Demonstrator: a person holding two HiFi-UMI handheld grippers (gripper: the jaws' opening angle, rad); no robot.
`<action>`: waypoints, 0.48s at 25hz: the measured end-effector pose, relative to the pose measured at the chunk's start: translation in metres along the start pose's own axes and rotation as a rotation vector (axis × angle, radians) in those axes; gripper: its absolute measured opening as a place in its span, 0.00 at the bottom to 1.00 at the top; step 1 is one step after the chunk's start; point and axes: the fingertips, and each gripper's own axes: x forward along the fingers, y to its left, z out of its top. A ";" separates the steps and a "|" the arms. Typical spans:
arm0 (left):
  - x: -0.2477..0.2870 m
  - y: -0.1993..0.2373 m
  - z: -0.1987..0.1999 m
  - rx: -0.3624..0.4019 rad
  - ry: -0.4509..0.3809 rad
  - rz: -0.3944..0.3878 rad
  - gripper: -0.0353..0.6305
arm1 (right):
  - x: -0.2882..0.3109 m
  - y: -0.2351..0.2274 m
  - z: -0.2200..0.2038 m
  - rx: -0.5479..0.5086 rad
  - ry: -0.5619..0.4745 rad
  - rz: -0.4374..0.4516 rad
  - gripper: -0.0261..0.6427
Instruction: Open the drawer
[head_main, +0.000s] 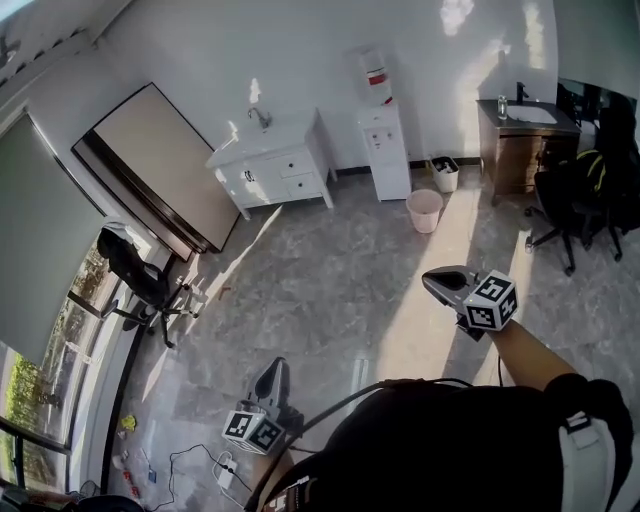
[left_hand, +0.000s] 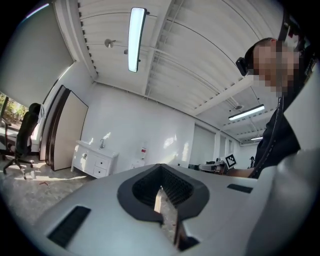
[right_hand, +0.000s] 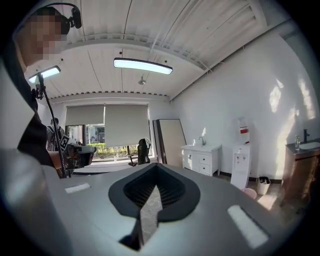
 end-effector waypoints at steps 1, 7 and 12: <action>0.016 -0.002 0.000 -0.004 -0.003 0.001 0.05 | 0.003 -0.016 0.004 -0.005 0.002 0.007 0.04; 0.090 -0.003 -0.007 0.002 0.036 0.000 0.05 | 0.015 -0.089 0.005 -0.017 0.028 0.002 0.04; 0.135 0.027 -0.012 -0.007 0.047 -0.027 0.05 | 0.035 -0.123 -0.009 -0.006 0.055 -0.021 0.04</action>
